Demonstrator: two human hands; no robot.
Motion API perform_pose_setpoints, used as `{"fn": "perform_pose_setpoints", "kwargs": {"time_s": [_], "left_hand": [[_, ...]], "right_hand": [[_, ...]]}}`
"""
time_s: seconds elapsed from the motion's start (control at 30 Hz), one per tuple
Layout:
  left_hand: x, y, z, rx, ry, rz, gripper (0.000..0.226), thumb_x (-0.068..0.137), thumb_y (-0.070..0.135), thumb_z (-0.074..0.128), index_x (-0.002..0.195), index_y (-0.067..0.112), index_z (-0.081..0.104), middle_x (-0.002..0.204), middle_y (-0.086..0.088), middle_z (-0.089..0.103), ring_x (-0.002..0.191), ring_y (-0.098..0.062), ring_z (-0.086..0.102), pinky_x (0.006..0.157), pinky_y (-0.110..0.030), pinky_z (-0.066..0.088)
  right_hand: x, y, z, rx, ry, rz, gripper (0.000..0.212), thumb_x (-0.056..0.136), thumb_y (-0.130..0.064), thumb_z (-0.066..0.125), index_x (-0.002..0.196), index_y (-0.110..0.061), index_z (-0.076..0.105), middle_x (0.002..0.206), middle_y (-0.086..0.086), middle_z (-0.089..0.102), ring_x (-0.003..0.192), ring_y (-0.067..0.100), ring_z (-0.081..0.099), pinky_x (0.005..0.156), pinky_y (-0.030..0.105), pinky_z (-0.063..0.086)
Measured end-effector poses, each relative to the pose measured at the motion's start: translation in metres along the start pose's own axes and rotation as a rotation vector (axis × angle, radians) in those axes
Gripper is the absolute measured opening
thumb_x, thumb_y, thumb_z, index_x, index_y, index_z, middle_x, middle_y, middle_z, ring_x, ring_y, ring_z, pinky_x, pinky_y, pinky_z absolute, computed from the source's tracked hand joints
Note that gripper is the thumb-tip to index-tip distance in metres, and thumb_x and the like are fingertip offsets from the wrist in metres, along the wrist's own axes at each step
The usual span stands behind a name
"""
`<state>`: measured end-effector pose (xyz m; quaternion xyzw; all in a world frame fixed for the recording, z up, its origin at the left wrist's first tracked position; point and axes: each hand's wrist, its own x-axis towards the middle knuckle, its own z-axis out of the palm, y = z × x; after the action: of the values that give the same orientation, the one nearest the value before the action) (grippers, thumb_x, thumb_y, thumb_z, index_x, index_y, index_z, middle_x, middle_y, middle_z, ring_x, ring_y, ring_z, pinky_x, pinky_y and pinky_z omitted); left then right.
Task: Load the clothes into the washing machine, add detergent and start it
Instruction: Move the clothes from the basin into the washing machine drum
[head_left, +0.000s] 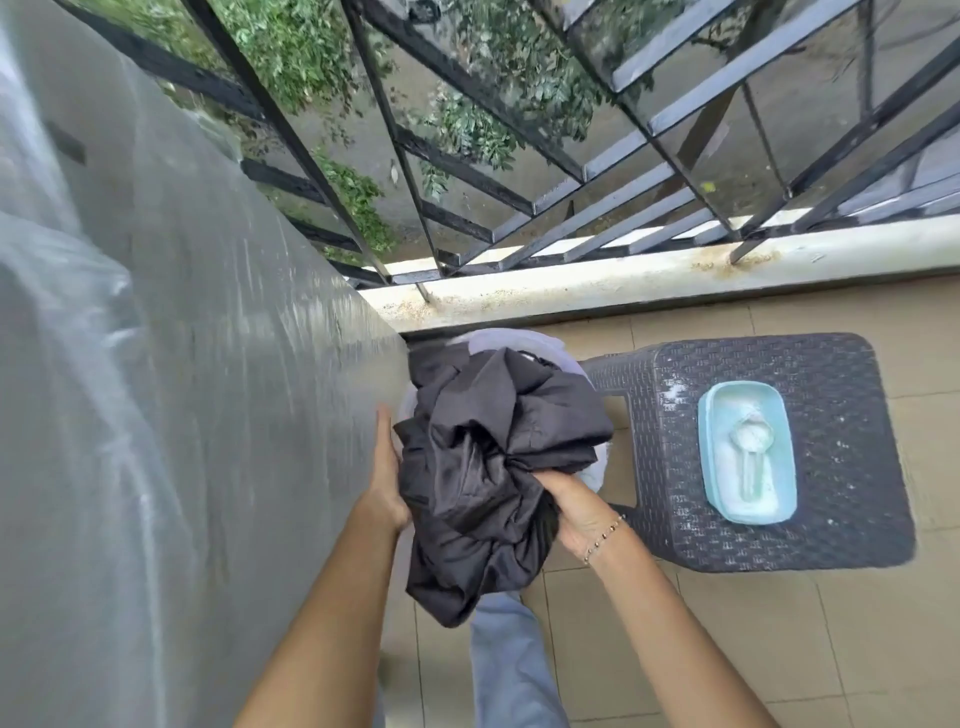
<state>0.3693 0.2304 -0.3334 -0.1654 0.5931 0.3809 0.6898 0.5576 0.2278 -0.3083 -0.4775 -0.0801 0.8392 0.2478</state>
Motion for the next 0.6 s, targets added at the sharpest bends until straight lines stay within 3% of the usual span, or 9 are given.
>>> {"fn": "perform_pose_setpoints", "kwargs": {"time_s": [0.07,0.13,0.27,0.37,0.43,0.47,0.53,0.57,0.6], "left_hand": [[-0.027,0.011,0.013,-0.012,-0.085,0.033,0.065,0.08,0.078,0.037,0.111,0.029,0.065,0.118,-0.009,0.066,0.107,-0.028,0.063,0.089,-0.047,0.049],[-0.053,0.019,0.025,0.121,-0.138,0.094,0.062,0.087,0.07,0.037,0.114,0.023,0.067,0.118,-0.009,0.068,0.103,-0.028,0.067,0.084,-0.042,0.053],[-0.107,0.03,0.056,0.326,-0.035,0.182,0.043,0.089,0.045,0.059,0.119,0.014,0.059,0.105,-0.008,0.07,0.09,-0.025,0.068,0.067,-0.033,0.054],[-0.146,0.043,0.072,0.319,0.006,0.291,0.078,0.076,0.043,0.075,0.139,0.019,0.035,0.12,-0.01,0.061,0.096,-0.026,0.065,0.069,-0.034,0.054],[-0.175,0.054,0.08,0.322,-0.008,0.349,0.093,0.079,0.041,0.074,0.149,0.015,0.02,0.125,-0.008,0.058,0.096,-0.024,0.061,0.077,-0.037,0.052],[-0.188,0.058,0.084,0.329,-0.035,0.371,0.09,0.084,0.036,0.069,0.151,0.014,0.014,0.124,-0.008,0.057,0.096,-0.024,0.06,0.081,-0.038,0.05],[-0.21,0.068,0.09,0.326,-0.065,0.438,0.083,0.09,0.03,0.064,0.151,0.015,0.01,0.12,-0.003,0.057,0.094,-0.023,0.06,0.079,-0.037,0.049],[-0.226,0.074,0.093,0.322,-0.085,0.485,0.075,0.091,0.028,0.062,0.149,0.015,0.017,0.111,0.001,0.058,0.088,-0.02,0.06,0.077,-0.037,0.049],[-0.238,0.08,0.092,0.323,-0.096,0.513,0.068,0.092,0.027,0.061,0.146,0.015,0.023,0.108,0.005,0.056,0.084,-0.017,0.059,0.077,-0.037,0.048]], "right_hand": [[-0.011,-0.007,0.004,-0.083,0.079,-0.009,0.019,0.087,0.004,0.056,0.092,-0.011,0.066,0.078,-0.005,0.075,0.075,0.011,0.069,0.068,0.023,0.056],[-0.027,-0.017,0.013,-0.168,0.136,-0.036,0.021,0.088,0.003,0.055,0.098,-0.014,0.064,0.079,-0.01,0.074,0.076,0.007,0.067,0.071,0.023,0.054],[-0.066,-0.041,0.04,-0.259,0.151,-0.108,0.024,0.087,-0.002,0.059,0.096,-0.024,0.062,0.096,-0.009,0.067,0.089,0.006,0.062,0.072,0.023,0.051],[-0.095,-0.056,0.064,-0.218,0.126,-0.147,0.021,0.088,-0.003,0.055,0.094,-0.023,0.062,0.11,-0.004,0.062,0.099,0.017,0.059,0.083,0.029,0.048],[-0.118,-0.067,0.09,-0.208,0.118,-0.207,0.012,0.084,-0.009,0.065,0.092,-0.018,0.064,0.122,0.008,0.06,0.114,0.034,0.054,0.092,0.041,0.047],[-0.131,-0.071,0.104,-0.221,0.127,-0.219,0.029,0.072,-0.022,0.079,0.095,-0.009,0.067,0.128,0.022,0.056,0.12,0.046,0.047,0.099,0.054,0.041],[-0.144,-0.074,0.118,-0.275,0.113,-0.275,0.11,0.031,-0.049,0.093,0.109,0.02,0.056,0.121,0.05,0.04,0.113,0.066,0.031,0.098,0.068,0.031],[-0.147,-0.076,0.127,-0.294,0.099,-0.298,0.125,0.02,-0.055,0.091,0.109,0.023,0.053,0.11,0.053,0.043,0.101,0.069,0.033,0.087,0.064,0.041],[-0.153,-0.078,0.138,-0.303,0.059,-0.322,0.116,0.014,-0.057,0.09,0.098,0.017,0.062,0.09,0.046,0.055,0.083,0.064,0.04,0.07,0.049,0.048]]}}
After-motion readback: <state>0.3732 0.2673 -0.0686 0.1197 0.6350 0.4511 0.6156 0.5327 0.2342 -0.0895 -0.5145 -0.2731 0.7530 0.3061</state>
